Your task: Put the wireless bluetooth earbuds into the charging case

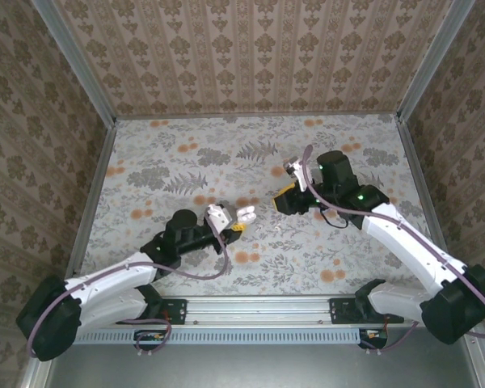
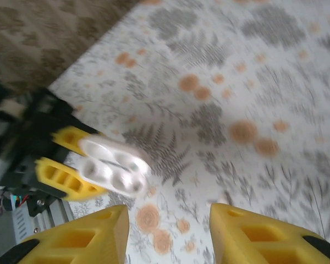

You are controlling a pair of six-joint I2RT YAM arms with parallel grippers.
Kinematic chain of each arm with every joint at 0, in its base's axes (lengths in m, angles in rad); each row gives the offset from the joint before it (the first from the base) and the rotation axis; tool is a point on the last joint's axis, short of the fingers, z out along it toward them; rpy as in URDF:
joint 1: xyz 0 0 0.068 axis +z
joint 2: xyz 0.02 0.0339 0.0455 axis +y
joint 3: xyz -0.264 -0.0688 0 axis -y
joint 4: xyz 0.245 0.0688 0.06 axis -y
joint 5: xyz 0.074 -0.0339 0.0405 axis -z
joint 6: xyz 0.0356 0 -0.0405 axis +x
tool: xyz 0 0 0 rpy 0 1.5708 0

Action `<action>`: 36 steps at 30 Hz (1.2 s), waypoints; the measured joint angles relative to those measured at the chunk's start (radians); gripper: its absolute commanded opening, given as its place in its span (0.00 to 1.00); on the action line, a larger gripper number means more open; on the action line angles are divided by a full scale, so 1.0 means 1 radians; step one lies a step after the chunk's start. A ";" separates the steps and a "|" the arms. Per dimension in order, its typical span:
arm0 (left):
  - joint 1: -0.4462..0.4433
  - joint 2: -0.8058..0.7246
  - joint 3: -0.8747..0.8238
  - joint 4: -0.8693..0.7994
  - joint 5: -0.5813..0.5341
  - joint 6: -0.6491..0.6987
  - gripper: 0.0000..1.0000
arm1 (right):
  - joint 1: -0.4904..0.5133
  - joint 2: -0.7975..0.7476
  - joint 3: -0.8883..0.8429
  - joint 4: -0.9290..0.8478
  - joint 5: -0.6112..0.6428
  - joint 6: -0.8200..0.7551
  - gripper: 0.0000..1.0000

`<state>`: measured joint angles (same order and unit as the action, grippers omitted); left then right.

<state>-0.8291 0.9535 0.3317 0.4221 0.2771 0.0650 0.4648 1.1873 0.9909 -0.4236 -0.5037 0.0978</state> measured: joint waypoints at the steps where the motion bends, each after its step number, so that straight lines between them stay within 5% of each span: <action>1: 0.000 -0.015 -0.008 0.002 -0.029 -0.004 0.18 | 0.006 0.025 0.016 -0.034 0.032 0.045 0.43; 14: 0.032 -0.118 -0.037 -0.028 -0.188 0.014 0.18 | 0.122 0.345 0.128 -0.237 0.203 0.447 0.38; 36: 0.052 -0.169 -0.044 -0.080 -0.219 0.044 0.17 | 0.183 0.761 0.349 -0.291 0.216 0.508 0.29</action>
<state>-0.7769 0.7841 0.2874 0.3424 0.0582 0.1089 0.6479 1.9488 1.3399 -0.7151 -0.2878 0.6056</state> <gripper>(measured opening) 0.182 0.306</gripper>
